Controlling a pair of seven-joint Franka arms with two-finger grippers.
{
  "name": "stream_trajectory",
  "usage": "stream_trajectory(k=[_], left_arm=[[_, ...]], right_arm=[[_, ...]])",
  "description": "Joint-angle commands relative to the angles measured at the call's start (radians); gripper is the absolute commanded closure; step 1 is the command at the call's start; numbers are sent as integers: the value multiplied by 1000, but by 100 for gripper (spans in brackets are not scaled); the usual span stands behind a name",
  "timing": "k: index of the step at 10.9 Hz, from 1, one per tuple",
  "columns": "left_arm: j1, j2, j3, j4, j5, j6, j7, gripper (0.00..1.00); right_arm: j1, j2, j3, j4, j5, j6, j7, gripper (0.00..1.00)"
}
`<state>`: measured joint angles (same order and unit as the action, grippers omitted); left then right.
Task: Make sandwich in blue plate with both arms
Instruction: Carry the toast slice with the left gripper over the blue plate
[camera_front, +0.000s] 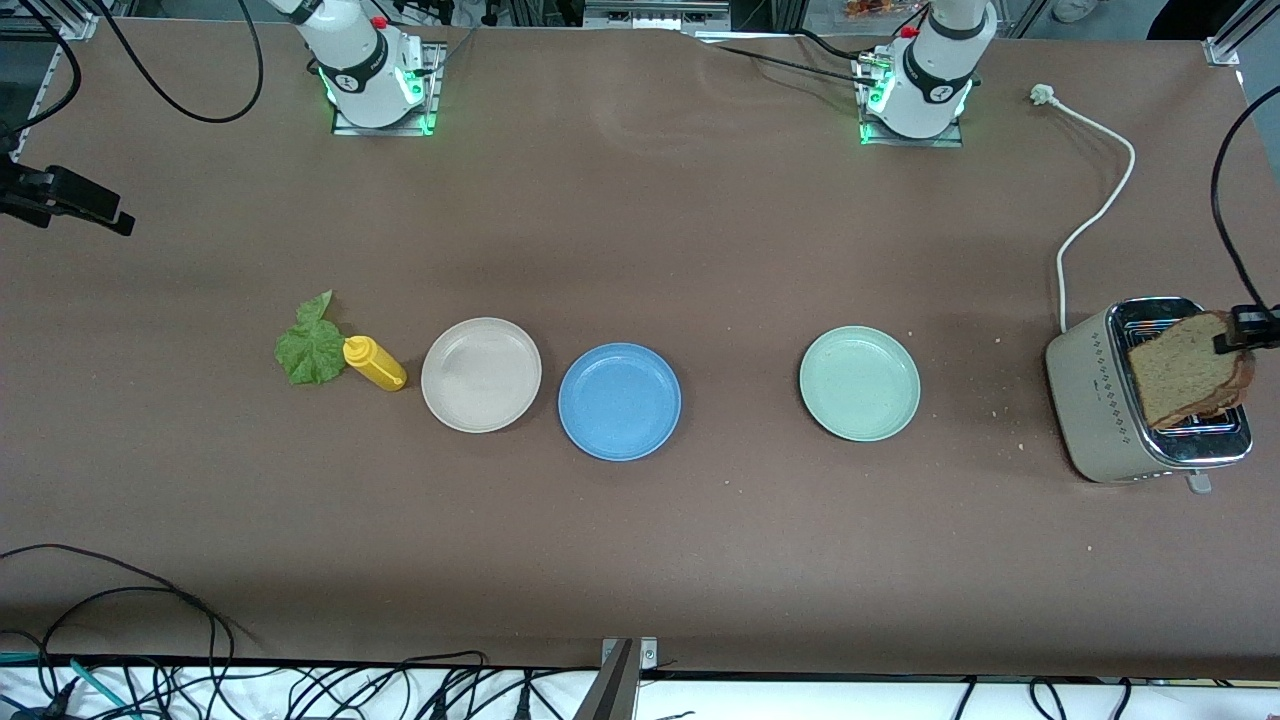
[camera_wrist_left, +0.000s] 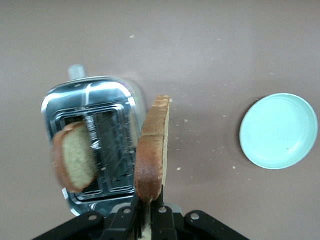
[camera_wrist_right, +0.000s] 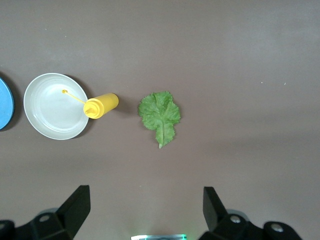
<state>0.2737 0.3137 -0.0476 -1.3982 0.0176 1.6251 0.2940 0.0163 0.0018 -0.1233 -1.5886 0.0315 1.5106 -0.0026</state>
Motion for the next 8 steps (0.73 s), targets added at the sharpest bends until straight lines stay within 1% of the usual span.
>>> stream_trajectory(k=[1, 3, 5, 6, 8], left_arm=[[-128, 16, 9, 10, -36, -21, 2, 100], [-217, 33, 11, -7, -135, -13, -62, 100], [-298, 77, 11, -12, -256, -10, -226, 100], [-332, 100, 12, -10, -328, 8, -287, 100], [-398, 149, 11, -12, -419, 82, -312, 100]], right_arm=[[-3, -6, -2, 10, 16, -15, -2, 0], [-3, -6, -2, 10, 16, -15, -2, 0], [-4, -6, -2, 10, 16, -15, -2, 0], [-3, -6, -2, 10, 16, -15, -2, 0], [-4, -5, -4, 10, 16, -15, -2, 0]])
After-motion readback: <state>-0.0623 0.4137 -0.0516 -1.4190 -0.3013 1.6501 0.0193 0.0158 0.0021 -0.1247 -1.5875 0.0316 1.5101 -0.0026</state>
